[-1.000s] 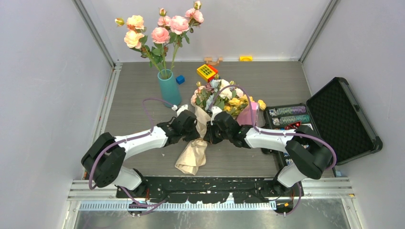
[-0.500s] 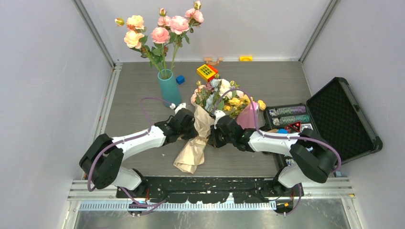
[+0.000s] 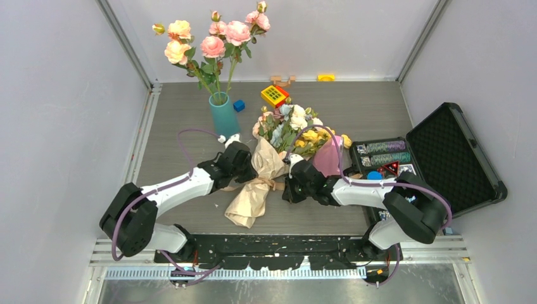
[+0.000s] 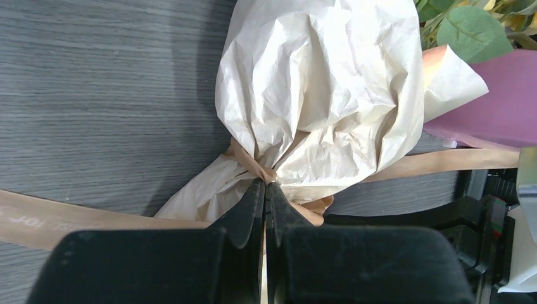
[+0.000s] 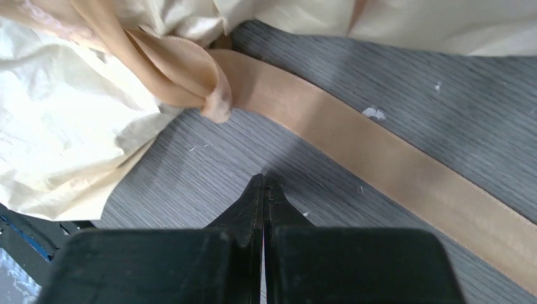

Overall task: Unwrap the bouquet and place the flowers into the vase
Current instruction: Untie the ribbon from the wrapping paper.

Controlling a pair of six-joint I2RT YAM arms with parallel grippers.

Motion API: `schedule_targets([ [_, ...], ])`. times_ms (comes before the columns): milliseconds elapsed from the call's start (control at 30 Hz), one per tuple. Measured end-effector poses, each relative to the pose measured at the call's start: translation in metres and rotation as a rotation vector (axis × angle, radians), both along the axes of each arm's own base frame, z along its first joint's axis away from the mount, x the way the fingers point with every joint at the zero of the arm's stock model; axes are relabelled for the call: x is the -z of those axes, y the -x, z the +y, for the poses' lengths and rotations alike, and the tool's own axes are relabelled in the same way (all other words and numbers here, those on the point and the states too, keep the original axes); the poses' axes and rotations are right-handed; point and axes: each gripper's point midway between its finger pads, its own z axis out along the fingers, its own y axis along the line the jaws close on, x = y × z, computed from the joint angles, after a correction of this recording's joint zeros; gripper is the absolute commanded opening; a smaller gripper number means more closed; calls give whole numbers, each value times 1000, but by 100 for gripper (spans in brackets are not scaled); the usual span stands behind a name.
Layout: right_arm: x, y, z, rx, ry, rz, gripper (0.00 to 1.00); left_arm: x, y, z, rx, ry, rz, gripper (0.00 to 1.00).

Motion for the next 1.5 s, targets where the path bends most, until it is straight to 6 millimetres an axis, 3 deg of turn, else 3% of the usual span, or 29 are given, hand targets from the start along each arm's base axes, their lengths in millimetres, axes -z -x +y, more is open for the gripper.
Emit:
schedule_targets([
  [200,0,3,-3,5,7,7,1,0,-2,5,2,-1,-3,0],
  [367,-15,1,-1,12,-31,-16,18,1,1,7,9,10,5,0],
  [533,-25,-2,3,18,-68,-18,27,2,3,8,20,15,4,0],
  [867,-47,-36,21,54,-164,-14,37,2,4,8,33,20,4,0],
  [1300,-36,-38,31,30,-160,27,36,1,4,7,39,31,8,0],
  [1367,-32,-37,32,26,-155,37,32,1,4,7,40,33,9,0],
  [1500,-24,-36,34,17,-148,60,9,2,4,7,40,34,9,0],
])
